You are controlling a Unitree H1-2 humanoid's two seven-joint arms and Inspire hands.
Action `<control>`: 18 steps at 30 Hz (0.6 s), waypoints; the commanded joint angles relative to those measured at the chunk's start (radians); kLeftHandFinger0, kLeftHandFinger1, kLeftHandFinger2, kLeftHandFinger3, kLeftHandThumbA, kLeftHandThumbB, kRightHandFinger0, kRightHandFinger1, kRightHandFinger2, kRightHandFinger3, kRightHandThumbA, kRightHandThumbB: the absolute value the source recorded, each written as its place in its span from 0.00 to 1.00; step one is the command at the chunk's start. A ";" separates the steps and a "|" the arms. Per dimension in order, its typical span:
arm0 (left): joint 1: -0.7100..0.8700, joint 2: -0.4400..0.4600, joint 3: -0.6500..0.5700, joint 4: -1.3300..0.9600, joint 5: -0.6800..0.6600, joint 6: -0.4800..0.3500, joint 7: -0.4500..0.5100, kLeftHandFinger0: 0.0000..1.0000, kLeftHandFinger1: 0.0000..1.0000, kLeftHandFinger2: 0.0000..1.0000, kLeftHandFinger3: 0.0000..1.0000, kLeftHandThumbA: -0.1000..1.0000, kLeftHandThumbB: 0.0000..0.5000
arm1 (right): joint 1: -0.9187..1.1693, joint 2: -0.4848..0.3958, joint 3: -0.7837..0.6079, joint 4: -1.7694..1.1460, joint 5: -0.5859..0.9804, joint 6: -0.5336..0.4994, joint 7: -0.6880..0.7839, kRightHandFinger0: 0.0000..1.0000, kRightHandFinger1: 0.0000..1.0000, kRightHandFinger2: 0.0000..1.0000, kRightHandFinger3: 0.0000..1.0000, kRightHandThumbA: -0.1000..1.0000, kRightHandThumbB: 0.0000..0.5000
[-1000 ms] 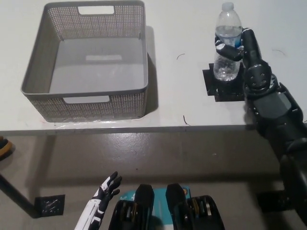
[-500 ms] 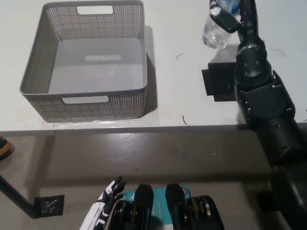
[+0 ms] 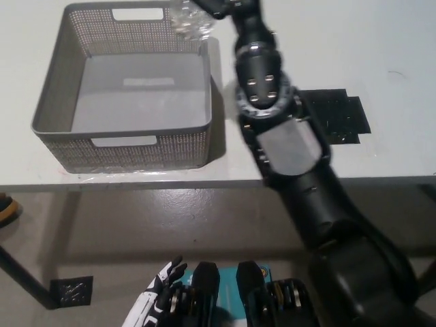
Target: Use the right hand to pick up a water botttle and place it into a container on the left side
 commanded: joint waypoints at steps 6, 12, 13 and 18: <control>0.004 0.004 -0.014 -0.007 0.005 -0.037 -0.015 1.00 1.00 1.00 1.00 1.00 0.55 | -0.156 0.059 0.024 0.255 -0.023 -0.090 -0.076 0.00 0.09 0.64 0.69 0.00 0.26; 0.009 0.009 -0.016 -0.022 0.019 -0.041 -0.014 1.00 1.00 1.00 1.00 1.00 0.55 | -0.155 0.058 0.015 0.417 -0.001 -0.110 -0.090 0.13 0.40 0.88 0.83 0.00 0.34; 0.010 0.008 -0.016 -0.027 0.015 -0.037 -0.015 1.00 1.00 1.00 1.00 1.00 0.56 | -0.152 0.051 0.020 0.431 -0.003 -0.102 -0.073 0.42 0.72 1.00 1.00 0.19 0.43; 0.006 0.014 -0.019 -0.037 0.003 -0.023 -0.027 1.00 1.00 1.00 1.00 1.00 0.57 | -0.121 0.002 0.068 0.422 -0.017 -0.067 0.102 1.00 1.00 1.00 1.00 0.83 0.85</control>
